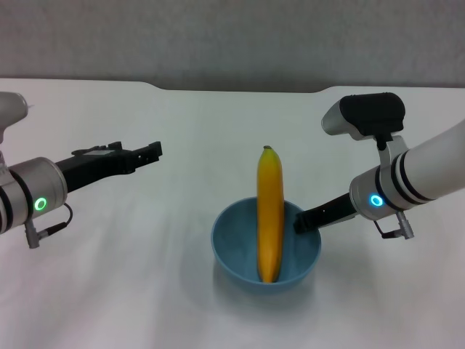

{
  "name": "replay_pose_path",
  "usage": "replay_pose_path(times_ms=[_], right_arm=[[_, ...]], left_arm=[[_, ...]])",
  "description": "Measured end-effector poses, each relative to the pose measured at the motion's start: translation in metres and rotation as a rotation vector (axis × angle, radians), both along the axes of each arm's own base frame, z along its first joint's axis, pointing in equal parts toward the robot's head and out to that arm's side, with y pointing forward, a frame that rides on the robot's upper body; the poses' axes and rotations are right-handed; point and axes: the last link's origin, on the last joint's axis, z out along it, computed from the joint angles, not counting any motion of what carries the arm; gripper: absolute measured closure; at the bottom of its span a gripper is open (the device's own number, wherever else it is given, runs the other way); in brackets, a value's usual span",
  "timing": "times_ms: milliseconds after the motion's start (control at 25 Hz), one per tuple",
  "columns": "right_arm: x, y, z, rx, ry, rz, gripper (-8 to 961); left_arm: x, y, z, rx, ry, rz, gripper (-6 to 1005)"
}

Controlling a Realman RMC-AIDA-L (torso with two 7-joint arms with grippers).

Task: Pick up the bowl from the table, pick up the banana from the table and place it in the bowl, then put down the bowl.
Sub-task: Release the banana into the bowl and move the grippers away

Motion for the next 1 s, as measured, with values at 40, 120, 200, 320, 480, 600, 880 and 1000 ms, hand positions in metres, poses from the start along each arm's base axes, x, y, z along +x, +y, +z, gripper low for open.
replay_pose_path(times_ms=[40, 120, 200, 320, 480, 600, 880, 1000], right_arm=[[0.000, 0.000, 0.000, 0.001, 0.000, 0.001, 893], [0.001, 0.000, 0.000, 0.001, 0.000, -0.001, 889], [0.002, -0.001, 0.001, 0.001, -0.001, -0.005, 886], [0.004, -0.001, 0.001, 0.006, -0.002, -0.006, 880], [0.008, -0.001, 0.002, 0.020, -0.001, -0.009, 873], [0.009, -0.001, 0.003, 0.022, -0.002, -0.007, 868], [0.011, -0.003, 0.005, 0.014, -0.002, 0.039, 645], [0.015, -0.007, 0.010, 0.030, 0.018, 0.067, 579]], left_arm=[[0.000, 0.000, 0.000, 0.001, -0.002, 0.001, 115], [0.000, 0.000, 0.001, 0.003, -0.004, 0.000, 115], [0.001, 0.000, 0.001, 0.004, -0.004, -0.001, 115], [0.000, -0.001, 0.001, 0.004, -0.003, -0.001, 115], [0.000, -0.001, 0.001, 0.005, -0.001, -0.004, 115], [0.000, -0.001, 0.001, 0.005, -0.002, -0.004, 115], [-0.004, -0.004, 0.002, 0.007, -0.001, 0.006, 116], [-0.008, -0.006, 0.003, 0.010, 0.002, 0.016, 116]])
